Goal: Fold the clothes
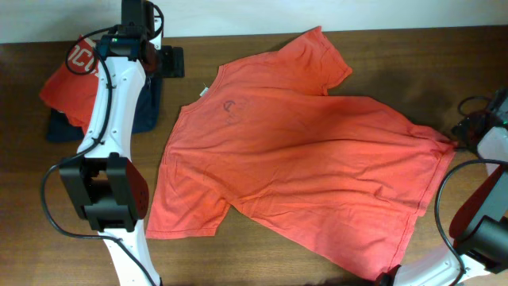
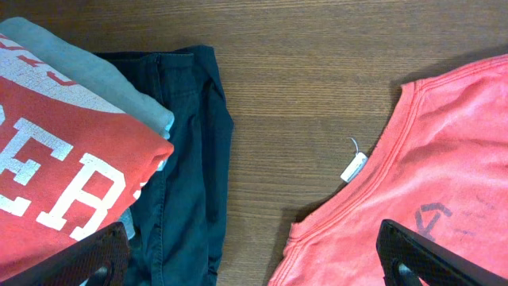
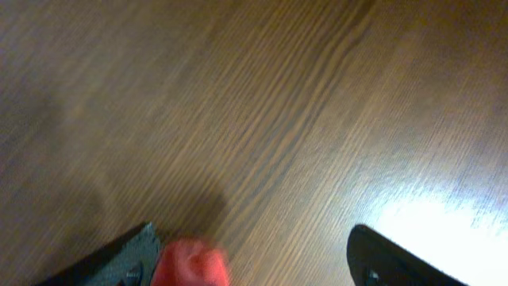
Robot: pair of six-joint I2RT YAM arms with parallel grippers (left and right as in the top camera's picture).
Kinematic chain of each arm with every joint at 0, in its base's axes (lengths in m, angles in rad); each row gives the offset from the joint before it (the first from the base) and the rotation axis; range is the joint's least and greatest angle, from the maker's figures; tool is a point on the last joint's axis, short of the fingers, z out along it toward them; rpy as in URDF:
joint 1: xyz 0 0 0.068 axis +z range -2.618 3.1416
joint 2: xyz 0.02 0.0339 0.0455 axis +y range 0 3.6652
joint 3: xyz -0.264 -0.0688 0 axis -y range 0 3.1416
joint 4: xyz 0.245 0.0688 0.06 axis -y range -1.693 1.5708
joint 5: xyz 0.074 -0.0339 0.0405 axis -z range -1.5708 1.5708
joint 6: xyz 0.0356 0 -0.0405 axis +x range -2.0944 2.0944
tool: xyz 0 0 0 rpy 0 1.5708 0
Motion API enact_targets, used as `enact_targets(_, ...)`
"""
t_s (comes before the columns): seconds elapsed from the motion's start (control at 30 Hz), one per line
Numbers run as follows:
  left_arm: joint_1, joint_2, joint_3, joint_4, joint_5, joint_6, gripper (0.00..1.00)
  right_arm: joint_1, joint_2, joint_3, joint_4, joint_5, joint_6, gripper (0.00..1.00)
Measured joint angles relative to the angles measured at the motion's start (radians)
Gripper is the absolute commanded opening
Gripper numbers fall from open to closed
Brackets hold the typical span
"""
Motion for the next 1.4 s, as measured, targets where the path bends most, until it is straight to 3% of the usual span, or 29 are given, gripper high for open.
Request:
enact_targets(0.13,0.000,0.000,0.000,0.000,0.000,0.000,0.99,0.000,0.000,0.057,-0.154,-0.124,-0.010,0.57)
enact_targets(0.23,0.000,0.000,0.000,0.000,0.000,0.000,0.99,0.000,0.000,0.063,-0.248,-0.189,0.000,0.53)
enact_targets(0.97,0.000,0.000,0.000,0.000,0.000,0.000,0.99,-0.049,0.059,0.063,-0.224,-0.340,0.080,0.53)
enact_targets(1.4,0.000,0.000,0.000,0.000,0.000,0.000,0.99,-0.116,0.072,0.063,-0.213,-0.451,0.087,0.48)
